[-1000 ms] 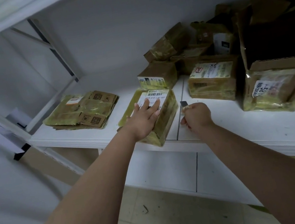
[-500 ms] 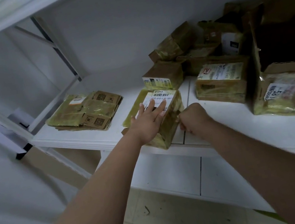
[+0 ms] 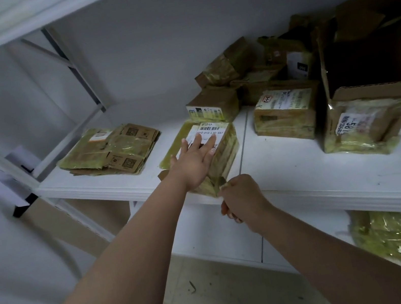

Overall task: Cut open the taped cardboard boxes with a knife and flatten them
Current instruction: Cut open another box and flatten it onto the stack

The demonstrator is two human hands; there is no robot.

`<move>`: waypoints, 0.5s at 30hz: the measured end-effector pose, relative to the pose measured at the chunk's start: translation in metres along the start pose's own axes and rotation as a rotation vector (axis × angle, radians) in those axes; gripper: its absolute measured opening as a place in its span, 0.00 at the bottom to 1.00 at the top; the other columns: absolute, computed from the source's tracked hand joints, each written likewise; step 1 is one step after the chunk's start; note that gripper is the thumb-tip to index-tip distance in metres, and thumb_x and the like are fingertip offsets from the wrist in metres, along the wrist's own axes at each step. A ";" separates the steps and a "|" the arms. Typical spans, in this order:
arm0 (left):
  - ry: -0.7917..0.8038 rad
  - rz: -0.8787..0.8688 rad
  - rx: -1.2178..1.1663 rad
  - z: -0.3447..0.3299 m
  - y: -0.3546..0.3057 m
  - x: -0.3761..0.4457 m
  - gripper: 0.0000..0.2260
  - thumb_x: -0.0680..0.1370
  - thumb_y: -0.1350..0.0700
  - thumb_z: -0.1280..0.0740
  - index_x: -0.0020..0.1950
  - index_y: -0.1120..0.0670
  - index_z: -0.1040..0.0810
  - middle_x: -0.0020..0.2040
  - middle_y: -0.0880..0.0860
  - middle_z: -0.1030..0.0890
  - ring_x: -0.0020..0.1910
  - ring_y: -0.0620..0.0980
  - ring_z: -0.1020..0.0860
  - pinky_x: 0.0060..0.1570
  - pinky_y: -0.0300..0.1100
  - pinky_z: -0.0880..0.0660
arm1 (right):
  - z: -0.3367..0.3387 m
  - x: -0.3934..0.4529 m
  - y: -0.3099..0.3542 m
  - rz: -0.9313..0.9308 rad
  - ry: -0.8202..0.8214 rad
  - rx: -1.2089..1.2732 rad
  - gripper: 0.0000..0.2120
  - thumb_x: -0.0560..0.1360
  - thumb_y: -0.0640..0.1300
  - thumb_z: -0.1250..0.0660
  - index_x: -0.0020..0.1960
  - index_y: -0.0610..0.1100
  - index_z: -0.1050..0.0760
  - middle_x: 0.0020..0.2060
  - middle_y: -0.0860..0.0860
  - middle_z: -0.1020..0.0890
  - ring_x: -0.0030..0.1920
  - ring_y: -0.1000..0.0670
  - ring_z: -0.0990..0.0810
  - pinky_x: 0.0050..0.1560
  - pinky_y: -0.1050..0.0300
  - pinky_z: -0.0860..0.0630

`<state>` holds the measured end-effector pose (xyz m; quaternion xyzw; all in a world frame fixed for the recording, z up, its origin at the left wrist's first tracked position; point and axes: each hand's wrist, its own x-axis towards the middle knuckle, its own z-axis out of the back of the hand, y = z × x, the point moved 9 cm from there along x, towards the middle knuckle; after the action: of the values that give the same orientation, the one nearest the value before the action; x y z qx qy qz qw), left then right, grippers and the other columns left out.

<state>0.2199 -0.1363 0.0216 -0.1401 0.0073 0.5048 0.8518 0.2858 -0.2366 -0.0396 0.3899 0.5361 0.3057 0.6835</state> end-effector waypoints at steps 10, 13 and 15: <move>0.018 -0.020 -0.063 0.002 -0.002 -0.007 0.27 0.80 0.38 0.46 0.78 0.39 0.50 0.80 0.46 0.56 0.78 0.55 0.62 0.72 0.62 0.61 | 0.012 -0.025 -0.007 0.038 0.158 -0.104 0.09 0.79 0.40 0.40 0.49 0.36 0.23 0.26 0.47 0.23 0.17 0.54 0.32 0.19 0.67 0.36; 0.084 -0.102 -0.049 0.005 -0.004 -0.010 0.28 0.80 0.43 0.40 0.78 0.39 0.48 0.80 0.46 0.54 0.78 0.54 0.61 0.73 0.62 0.60 | 0.047 -0.013 -0.007 0.141 0.003 0.030 0.07 0.78 0.38 0.41 0.49 0.39 0.23 0.31 0.44 0.19 0.21 0.51 0.27 0.24 0.62 0.29; 0.106 -0.174 0.035 0.011 -0.002 -0.014 0.26 0.81 0.50 0.38 0.77 0.40 0.45 0.79 0.45 0.52 0.78 0.53 0.60 0.73 0.63 0.59 | 0.072 -0.004 -0.002 0.254 -0.163 0.050 0.06 0.75 0.37 0.37 0.44 0.42 0.23 0.36 0.42 0.18 0.27 0.49 0.25 0.30 0.59 0.27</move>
<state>0.2136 -0.1465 0.0349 -0.1519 0.0490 0.4205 0.8932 0.3550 -0.2554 -0.0309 0.4948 0.4326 0.3436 0.6708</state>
